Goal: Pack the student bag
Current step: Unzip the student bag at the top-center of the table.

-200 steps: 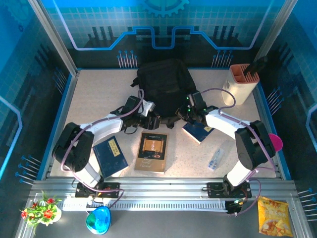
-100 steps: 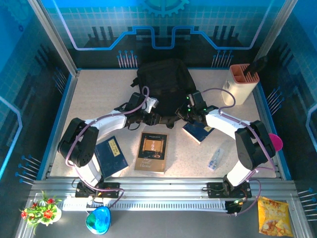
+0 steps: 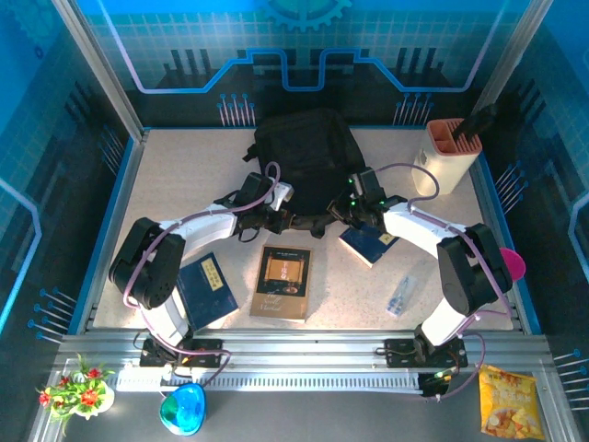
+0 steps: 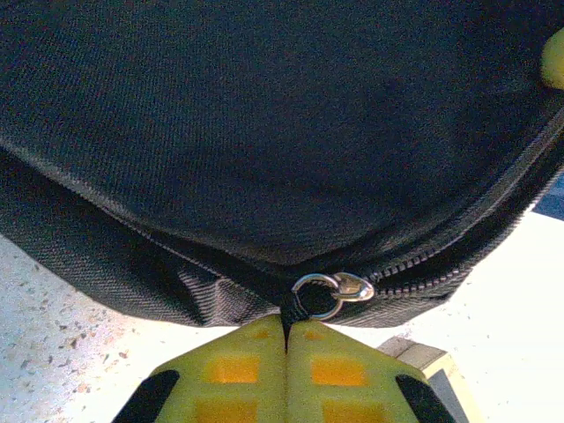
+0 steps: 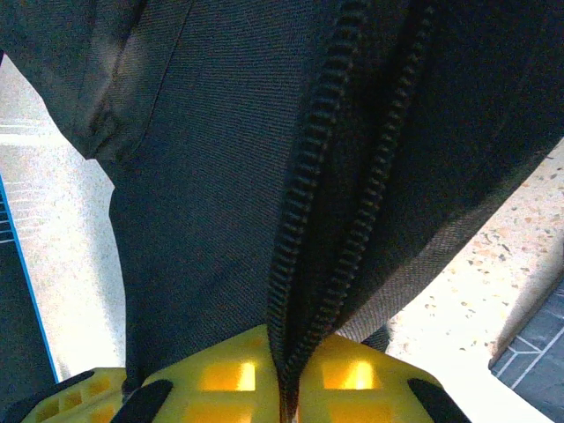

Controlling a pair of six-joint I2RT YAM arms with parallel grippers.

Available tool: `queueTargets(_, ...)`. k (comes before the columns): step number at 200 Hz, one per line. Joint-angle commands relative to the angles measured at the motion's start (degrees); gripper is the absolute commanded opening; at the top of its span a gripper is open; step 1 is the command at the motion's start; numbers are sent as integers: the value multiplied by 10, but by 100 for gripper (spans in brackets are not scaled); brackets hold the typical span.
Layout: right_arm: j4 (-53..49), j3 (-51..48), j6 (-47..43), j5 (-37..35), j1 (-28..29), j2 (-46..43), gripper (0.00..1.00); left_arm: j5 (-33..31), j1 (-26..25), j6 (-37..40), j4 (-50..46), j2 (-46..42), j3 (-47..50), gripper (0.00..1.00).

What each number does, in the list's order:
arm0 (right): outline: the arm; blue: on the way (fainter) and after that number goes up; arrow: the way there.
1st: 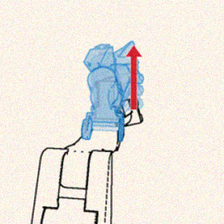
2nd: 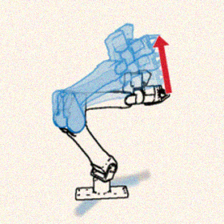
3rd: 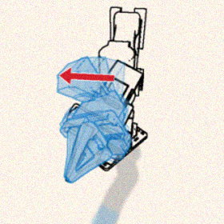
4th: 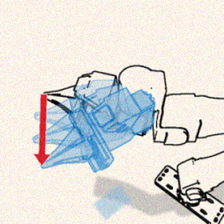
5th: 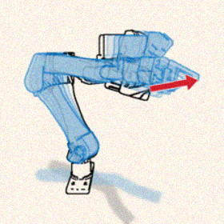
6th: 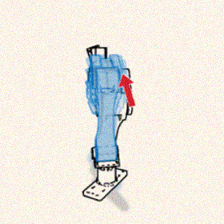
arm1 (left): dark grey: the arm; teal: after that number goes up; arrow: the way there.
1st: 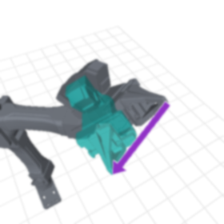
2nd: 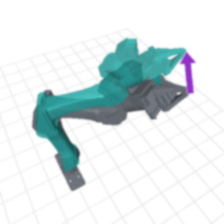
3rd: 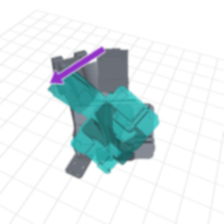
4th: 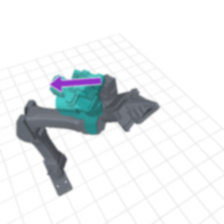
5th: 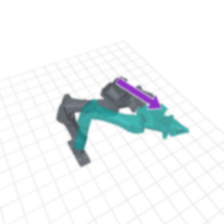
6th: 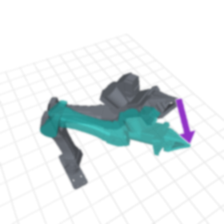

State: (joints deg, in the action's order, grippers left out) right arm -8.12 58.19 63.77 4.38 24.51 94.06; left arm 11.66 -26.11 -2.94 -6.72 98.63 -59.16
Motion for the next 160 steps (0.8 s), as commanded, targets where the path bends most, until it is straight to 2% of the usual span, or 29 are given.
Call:
queueTargets(1, -2, 11, -11, -7, -13, -15, 11, -28, 1, 15, -21, -10, 5, 0)
queueTargets(23, -1, 10, -11, -5, -14, -19, 11, -38, 1, 14, -17, -8, 4, 0)
queueTargets(54, -3, 7, -12, -10, -18, -28, 10, -104, 5, 2, -40, 12, -18, 0)
queueTargets(94, -7, 2, -14, -12, -26, -33, 10, -143, 12, -10, -74, 40, -35, 0)
queueTargets(127, -13, -4, -15, -22, -31, -39, 10, -131, 21, -21, -106, 56, -55, 0)
queueTargets(160, -14, -17, -16, -24, -44, -54, 9, -157, 28, -24, -140, 62, -82, 0)
